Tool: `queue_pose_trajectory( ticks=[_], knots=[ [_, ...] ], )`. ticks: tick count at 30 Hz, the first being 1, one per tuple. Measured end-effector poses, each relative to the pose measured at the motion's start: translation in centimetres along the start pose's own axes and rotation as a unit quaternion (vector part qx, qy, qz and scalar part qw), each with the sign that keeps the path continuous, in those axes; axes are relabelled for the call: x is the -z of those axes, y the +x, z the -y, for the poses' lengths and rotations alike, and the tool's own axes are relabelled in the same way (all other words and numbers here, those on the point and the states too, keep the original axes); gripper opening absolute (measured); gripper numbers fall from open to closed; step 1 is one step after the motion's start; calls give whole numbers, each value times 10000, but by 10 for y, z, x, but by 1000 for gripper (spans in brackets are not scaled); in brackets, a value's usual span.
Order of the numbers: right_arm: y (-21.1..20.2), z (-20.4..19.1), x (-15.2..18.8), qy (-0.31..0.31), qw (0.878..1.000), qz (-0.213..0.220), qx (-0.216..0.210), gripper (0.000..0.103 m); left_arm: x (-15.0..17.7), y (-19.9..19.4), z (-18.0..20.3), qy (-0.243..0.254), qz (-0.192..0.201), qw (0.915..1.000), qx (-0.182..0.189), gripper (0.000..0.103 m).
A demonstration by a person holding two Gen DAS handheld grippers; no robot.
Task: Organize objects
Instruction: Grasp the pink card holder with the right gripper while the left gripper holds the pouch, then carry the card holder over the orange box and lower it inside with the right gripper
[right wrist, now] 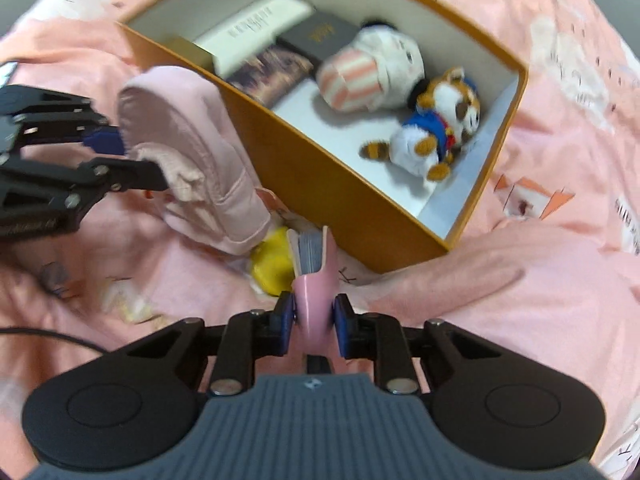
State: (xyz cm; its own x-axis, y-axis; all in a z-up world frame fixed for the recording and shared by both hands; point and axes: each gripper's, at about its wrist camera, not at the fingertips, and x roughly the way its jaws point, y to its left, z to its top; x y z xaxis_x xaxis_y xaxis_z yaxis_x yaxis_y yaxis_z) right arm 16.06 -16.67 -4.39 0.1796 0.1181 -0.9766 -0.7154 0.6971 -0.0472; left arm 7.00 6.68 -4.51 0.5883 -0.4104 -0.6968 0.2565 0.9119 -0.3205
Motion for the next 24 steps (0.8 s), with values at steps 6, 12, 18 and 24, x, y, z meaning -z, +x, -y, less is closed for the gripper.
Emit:
queue_pose_trajectory(
  ticks=[6, 12, 18, 24],
  knots=[
    [-67, -9, -1, -464, 9966, 669, 121, 22, -32, -42, 5, -1, 184, 9998, 55, 25],
    [-101, -5, -28, -1278, 9808, 1419, 404, 22, -88, -68, 3, 95, 153, 9998, -132, 25],
    [-71, 6, -66, -2167, 9656, 1397, 336, 22, -130, -50, -14, 270, -14, 9974, -668, 25],
    [-13, 14, -103, -2837, 9550, 818, -268, 22, -141, -11, -39, 228, -530, 9954, -760, 25]
  ],
)
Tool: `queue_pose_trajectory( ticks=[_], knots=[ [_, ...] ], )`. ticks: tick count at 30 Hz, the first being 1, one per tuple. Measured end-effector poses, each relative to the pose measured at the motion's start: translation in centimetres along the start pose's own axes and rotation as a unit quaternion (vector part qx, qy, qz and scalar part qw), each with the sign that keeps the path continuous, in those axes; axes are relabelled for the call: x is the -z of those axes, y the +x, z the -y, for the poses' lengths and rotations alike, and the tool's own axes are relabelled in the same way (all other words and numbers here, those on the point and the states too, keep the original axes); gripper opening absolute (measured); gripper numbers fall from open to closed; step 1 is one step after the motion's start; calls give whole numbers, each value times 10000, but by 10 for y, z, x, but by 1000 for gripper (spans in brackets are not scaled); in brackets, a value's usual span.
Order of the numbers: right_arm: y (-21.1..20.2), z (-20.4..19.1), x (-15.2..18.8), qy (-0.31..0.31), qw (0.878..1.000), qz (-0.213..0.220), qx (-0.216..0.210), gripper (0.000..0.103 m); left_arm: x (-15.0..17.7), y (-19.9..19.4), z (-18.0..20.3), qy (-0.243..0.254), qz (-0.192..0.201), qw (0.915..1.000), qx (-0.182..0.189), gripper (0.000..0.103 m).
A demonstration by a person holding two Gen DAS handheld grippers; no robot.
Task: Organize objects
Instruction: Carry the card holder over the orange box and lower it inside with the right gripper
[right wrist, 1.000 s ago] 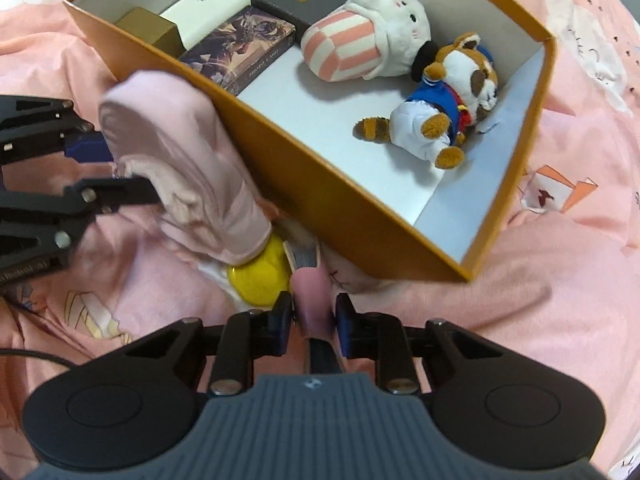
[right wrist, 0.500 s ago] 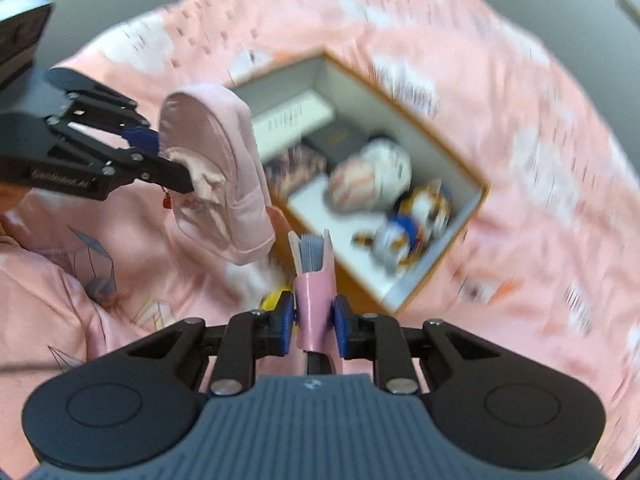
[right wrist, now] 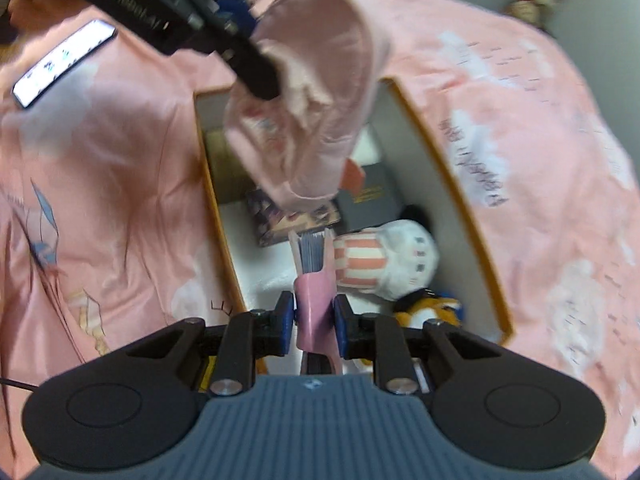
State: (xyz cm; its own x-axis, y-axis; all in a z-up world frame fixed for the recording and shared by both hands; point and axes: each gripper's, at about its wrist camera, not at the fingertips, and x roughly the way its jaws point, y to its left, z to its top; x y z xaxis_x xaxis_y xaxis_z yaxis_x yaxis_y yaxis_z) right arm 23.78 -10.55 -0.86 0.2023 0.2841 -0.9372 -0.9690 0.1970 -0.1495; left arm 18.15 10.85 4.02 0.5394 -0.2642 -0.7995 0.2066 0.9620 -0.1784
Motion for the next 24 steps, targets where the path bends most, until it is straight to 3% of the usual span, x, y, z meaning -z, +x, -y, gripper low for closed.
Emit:
queue_pose_trajectory(
  ticks=[6, 15, 18, 24],
  knots=[
    [44, 23, -7, 43, 9950, -269, -957, 22, -2, 28, -14, -41, -292, 9995, 78, 25],
    [81, 45, -11, 144, 9748, -489, -2172, 22, -3, 50, -24, -33, -570, 9978, 340, 25],
    [86, 54, -14, 175, 9725, -580, -2248, 23, -5, 56, -28, -44, -634, 9974, 326, 25],
    [93, 47, -18, -315, 9830, -794, -1624, 30, -8, 63, -31, -49, -669, 9973, 291, 25]
  ],
)
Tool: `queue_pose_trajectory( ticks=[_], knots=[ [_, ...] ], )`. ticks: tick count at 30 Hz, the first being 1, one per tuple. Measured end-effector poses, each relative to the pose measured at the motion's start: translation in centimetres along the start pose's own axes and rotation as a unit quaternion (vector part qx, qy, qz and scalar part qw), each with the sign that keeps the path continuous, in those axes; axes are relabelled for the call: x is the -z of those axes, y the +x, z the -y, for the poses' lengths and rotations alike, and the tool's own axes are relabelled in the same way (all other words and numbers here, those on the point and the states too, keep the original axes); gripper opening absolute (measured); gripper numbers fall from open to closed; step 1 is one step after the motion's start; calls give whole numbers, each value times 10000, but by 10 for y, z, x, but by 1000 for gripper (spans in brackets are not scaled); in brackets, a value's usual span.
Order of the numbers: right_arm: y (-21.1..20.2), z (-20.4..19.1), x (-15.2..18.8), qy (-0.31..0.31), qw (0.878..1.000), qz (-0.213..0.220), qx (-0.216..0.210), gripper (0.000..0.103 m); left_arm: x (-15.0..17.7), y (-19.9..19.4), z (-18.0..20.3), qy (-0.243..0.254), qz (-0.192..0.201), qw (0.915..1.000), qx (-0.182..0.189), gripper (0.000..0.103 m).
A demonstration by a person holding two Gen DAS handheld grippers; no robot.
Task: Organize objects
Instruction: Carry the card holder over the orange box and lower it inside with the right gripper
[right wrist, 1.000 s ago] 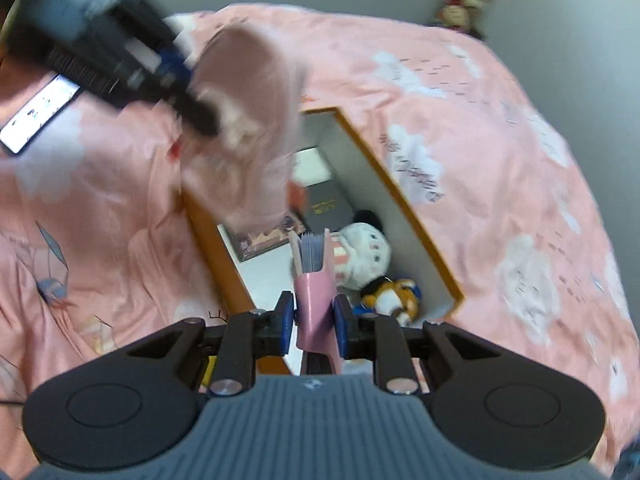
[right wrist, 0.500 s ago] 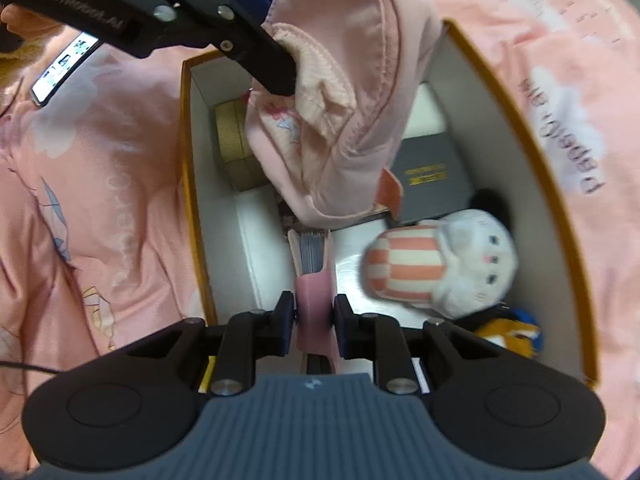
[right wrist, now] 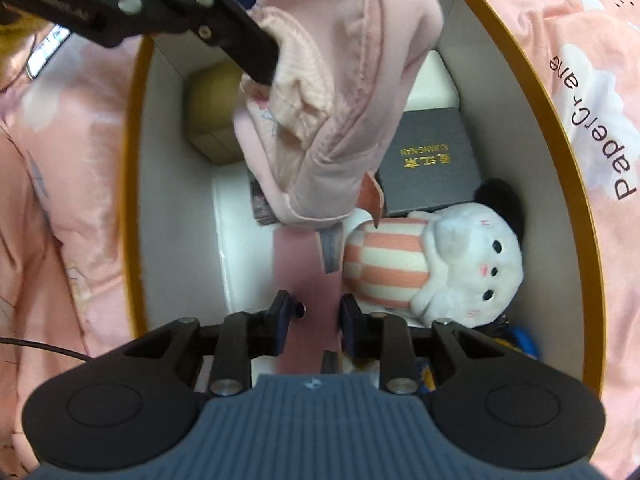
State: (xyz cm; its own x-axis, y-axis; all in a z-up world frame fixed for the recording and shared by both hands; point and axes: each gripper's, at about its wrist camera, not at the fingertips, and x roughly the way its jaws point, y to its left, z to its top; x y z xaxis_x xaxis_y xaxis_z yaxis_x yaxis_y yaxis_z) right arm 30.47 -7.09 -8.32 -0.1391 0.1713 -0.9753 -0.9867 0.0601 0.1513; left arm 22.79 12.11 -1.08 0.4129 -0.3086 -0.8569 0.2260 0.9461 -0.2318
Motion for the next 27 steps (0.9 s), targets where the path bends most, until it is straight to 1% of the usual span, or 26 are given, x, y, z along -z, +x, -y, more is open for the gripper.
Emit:
queue_pose_trajectory(
  ticks=[2, 6, 9, 10, 13, 15, 16, 20, 24, 27],
  knots=[
    [4, -2, -2, -81, 9999, -54, 87, 31, 0, 1, -1, -7, 4, 10000, -8, 25],
    [10, -15, -4, -397, 9989, -160, 209, 34, 0, 2, -2, -26, -21, 10000, -6, 25],
    [17, -20, -7, -463, 9986, -241, -90, 35, 0, 3, -4, -45, -52, 10000, -5, 25],
    [19, -22, -8, -473, 9985, -260, -120, 37, 0, 3, -4, -43, -61, 10000, 5, 25],
    [21, -27, -10, -534, 9981, -310, -5, 42, 1, 3, -3, -33, -74, 10000, 54, 25],
    [16, -30, -9, -607, 9974, -293, 237, 43, 1, 3, -3, -14, -90, 9999, 60, 25],
    [13, -30, -7, -573, 9975, -285, 290, 43, 2, 3, -4, -7, -96, 9999, 54, 25],
    [2, -23, -2, -176, 9995, -155, 207, 42, 1, 3, -3, 20, -99, 9999, 31, 25],
    [9, -19, 0, 145, 9996, -120, 215, 39, 1, 1, -1, 63, -84, 9999, 21, 25],
    [17, -14, 1, 454, 9988, -148, 126, 40, 1, -1, 0, 127, -104, 9999, -15, 25]
  ],
)
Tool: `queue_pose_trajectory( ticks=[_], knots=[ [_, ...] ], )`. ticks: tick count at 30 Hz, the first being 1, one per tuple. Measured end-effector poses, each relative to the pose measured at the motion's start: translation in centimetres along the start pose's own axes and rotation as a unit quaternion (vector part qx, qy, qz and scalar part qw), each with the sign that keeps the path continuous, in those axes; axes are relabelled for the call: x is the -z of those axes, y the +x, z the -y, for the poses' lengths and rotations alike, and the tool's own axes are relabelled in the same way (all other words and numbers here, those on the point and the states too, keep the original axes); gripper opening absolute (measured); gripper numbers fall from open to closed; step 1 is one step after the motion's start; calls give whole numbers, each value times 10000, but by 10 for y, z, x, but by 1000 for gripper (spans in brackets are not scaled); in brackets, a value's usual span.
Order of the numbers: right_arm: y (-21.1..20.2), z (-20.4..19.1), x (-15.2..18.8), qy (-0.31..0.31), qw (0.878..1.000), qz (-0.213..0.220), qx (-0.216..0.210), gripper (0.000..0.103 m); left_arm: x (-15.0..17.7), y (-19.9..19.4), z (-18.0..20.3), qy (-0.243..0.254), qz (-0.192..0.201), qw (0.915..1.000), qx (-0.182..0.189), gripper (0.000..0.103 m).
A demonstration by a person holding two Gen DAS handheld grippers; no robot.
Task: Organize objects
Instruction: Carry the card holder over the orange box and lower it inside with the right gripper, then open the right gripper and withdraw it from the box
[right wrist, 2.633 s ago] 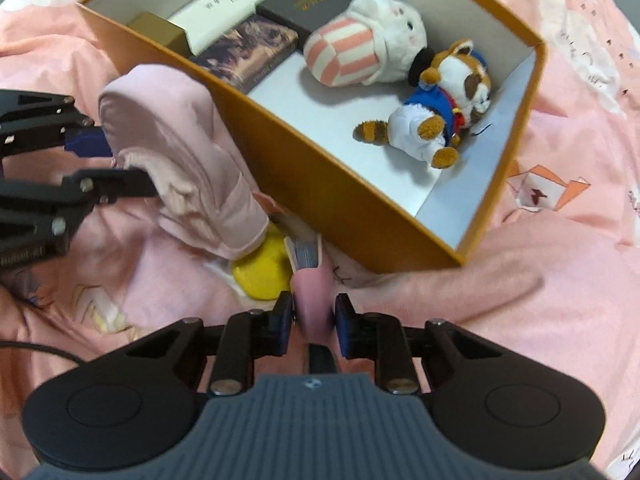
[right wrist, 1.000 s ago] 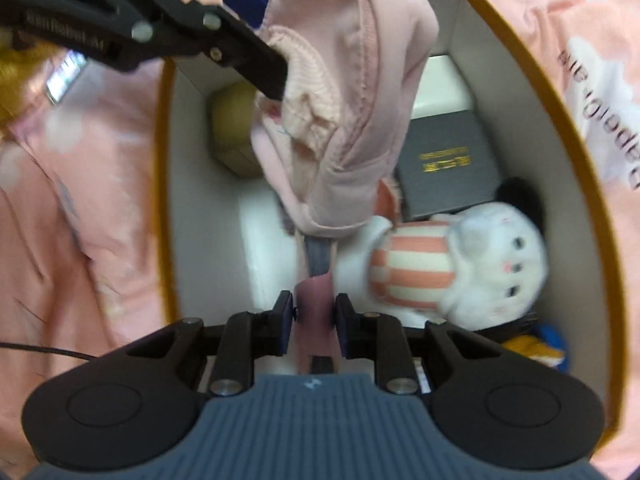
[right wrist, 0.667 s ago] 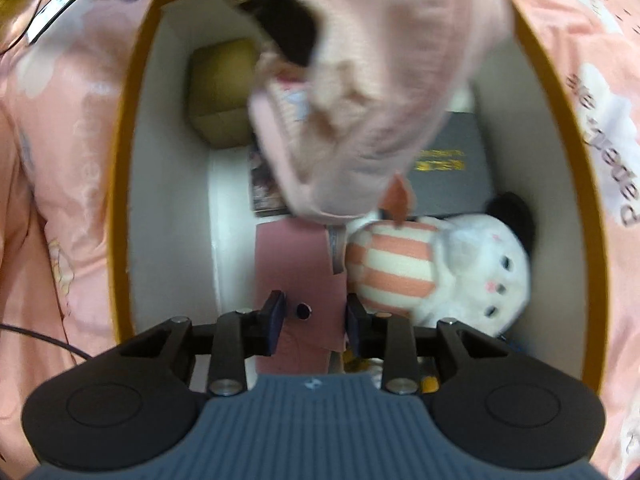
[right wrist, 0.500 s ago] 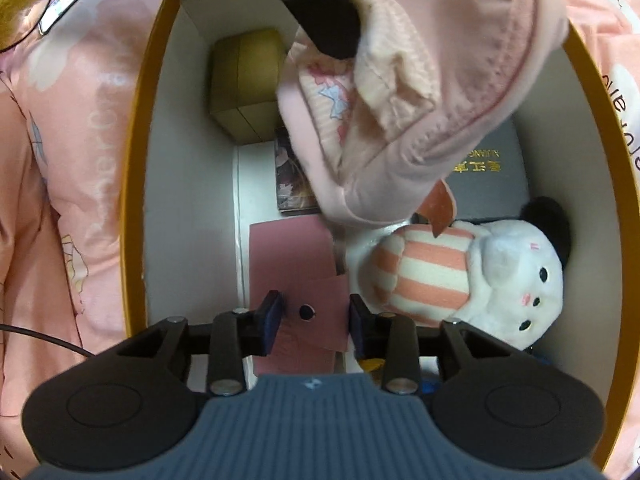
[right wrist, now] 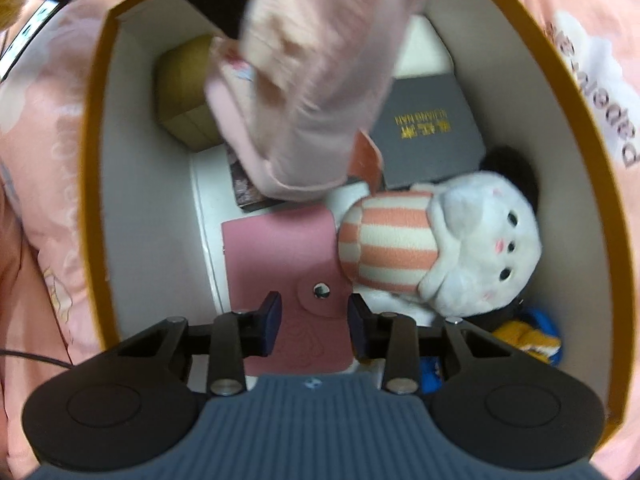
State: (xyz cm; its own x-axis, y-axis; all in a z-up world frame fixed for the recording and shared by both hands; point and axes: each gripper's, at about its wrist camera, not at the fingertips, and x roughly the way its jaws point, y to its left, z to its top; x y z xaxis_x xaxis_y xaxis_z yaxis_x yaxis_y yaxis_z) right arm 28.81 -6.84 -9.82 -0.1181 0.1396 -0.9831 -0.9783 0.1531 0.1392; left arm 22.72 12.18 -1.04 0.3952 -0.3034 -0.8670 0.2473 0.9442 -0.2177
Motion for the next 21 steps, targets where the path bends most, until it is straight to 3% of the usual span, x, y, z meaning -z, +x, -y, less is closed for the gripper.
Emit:
queue_pose_trajectory(
  ticks=[2, 6, 11, 16, 21],
  knots=[
    [3, 1, 1, 82, 9999, 98, -29, 41, 0, 0, 0, 29, -25, 10000, -15, 25],
    [3, -4, -1, 2, 9992, 274, -279, 35, -1, 2, 2, 123, -81, 9999, -29, 25],
    [0, -14, -4, -131, 9996, 206, -105, 34, -1, 2, 9, 286, -97, 9995, -11, 25],
    [-41, -19, 11, 142, 9972, 661, 309, 34, 2, -3, 25, 715, 14, 9974, -70, 25],
    [-84, -28, 32, 458, 9908, 984, 804, 34, 1, 1, 49, 1462, -234, 9889, -78, 25]
  ],
)
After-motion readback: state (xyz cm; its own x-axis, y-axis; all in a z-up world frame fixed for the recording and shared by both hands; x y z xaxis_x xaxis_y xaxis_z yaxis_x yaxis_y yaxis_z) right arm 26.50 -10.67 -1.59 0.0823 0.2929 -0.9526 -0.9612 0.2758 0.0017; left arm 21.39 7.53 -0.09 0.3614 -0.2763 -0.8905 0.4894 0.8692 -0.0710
